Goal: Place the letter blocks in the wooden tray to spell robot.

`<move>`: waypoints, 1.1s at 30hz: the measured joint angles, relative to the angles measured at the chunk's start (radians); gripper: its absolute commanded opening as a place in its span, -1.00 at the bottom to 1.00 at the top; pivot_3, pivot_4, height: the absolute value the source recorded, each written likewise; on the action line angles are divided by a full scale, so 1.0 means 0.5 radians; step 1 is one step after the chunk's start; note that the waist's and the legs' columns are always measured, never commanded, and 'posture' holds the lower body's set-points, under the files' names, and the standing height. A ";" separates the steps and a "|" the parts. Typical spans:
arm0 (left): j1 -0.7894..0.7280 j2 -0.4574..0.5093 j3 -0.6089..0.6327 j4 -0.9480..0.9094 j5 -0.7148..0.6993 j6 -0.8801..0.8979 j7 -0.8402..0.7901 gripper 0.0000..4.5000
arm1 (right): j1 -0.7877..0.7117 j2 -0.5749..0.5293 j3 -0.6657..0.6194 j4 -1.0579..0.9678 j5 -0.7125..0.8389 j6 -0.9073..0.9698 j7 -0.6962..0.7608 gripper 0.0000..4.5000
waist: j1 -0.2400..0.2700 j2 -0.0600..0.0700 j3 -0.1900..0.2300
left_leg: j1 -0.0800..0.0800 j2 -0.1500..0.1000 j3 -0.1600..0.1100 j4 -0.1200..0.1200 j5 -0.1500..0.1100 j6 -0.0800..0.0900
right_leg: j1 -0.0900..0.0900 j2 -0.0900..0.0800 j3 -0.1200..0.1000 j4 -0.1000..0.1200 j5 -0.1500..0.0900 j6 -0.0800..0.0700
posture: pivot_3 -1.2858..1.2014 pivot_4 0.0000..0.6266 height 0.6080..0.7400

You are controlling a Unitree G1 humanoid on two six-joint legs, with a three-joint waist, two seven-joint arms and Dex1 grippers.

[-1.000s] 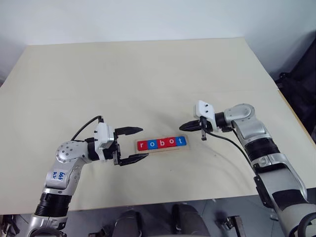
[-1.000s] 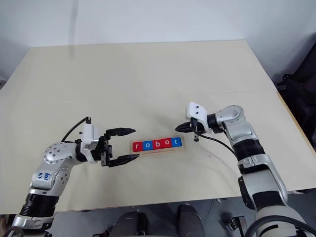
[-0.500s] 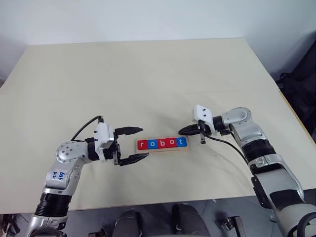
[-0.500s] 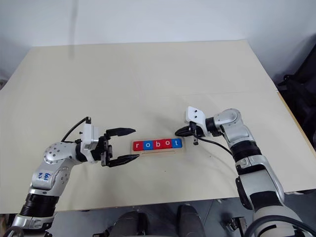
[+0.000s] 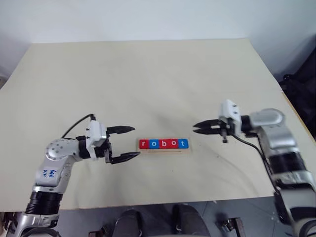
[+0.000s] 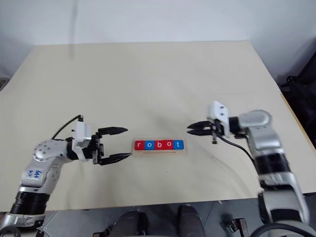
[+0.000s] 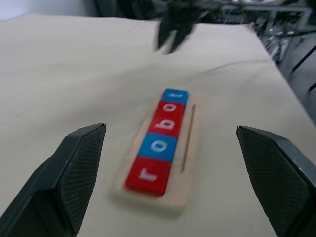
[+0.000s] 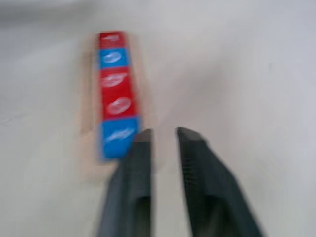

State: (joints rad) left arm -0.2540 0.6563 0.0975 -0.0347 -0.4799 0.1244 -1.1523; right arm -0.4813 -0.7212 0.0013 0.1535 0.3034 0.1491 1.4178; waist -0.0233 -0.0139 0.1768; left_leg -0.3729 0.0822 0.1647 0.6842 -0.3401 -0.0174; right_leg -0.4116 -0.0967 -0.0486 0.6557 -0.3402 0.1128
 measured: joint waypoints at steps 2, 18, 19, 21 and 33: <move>0.010 0.022 0.014 0.019 -0.005 0.012 -0.016 1.00 | 0.254 -0.027 -0.082 -0.229 0.077 0.021 -0.040 0.14 | -0.006 0.000 0.000 | 0.001 -0.001 0.001 0.000 0.000 0.000 | -0.001 0.000 0.001 -0.003 0.000 0.000 | 0.03 -0.52 1.00; 0.212 0.193 0.187 0.028 0.027 -0.053 -0.026 1.00 | 0.844 -0.099 -0.411 -0.589 0.380 0.055 -0.230 0.98 | 0.005 0.000 0.000 | 0.005 -0.002 -0.001 0.000 -0.001 -0.001 | 0.002 0.001 0.003 -0.003 0.000 -0.001 | 0.03 -0.52 1.00; 0.212 0.187 0.187 0.028 0.037 -0.078 -0.011 1.00 | 0.840 -0.099 -0.410 -0.570 0.379 0.047 -0.229 0.98 | 0.004 0.000 0.000 | 0.005 -0.002 0.000 0.000 -0.001 -0.001 | 0.002 0.001 0.003 -0.003 0.000 -0.001 | 0.03 -0.52 1.00; 0.212 0.183 0.187 0.028 0.042 -0.095 0.007 1.00 | 0.798 -0.099 -0.410 -0.533 0.382 0.043 -0.242 0.98 | 0.001 0.000 0.000 | 0.006 -0.001 0.001 0.000 -0.001 -0.001 | 0.002 0.002 0.003 -0.003 0.000 -0.001 | 0.03 -0.52 1.00; 0.197 0.154 0.187 0.028 0.034 -0.106 0.047 1.00 | 0.747 -0.097 -0.404 -0.572 0.432 0.054 -0.310 0.98 | -0.003 0.000 0.000 | 0.006 -0.001 0.001 0.000 -0.001 -0.001 | 0.001 0.002 0.003 -0.002 -0.001 -0.001 | 0.03 -0.52 1.00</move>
State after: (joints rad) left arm -0.1556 0.7332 0.1909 -0.0207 -0.4627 0.0713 -1.1289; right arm -0.1077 -0.7699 -0.2007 -0.1326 0.5194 0.1762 1.2626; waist -0.0248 -0.0141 0.1768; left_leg -0.3701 0.0819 0.1652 0.6840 -0.3406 -0.0178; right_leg -0.4109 -0.0956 -0.0473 0.6548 -0.3405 0.1121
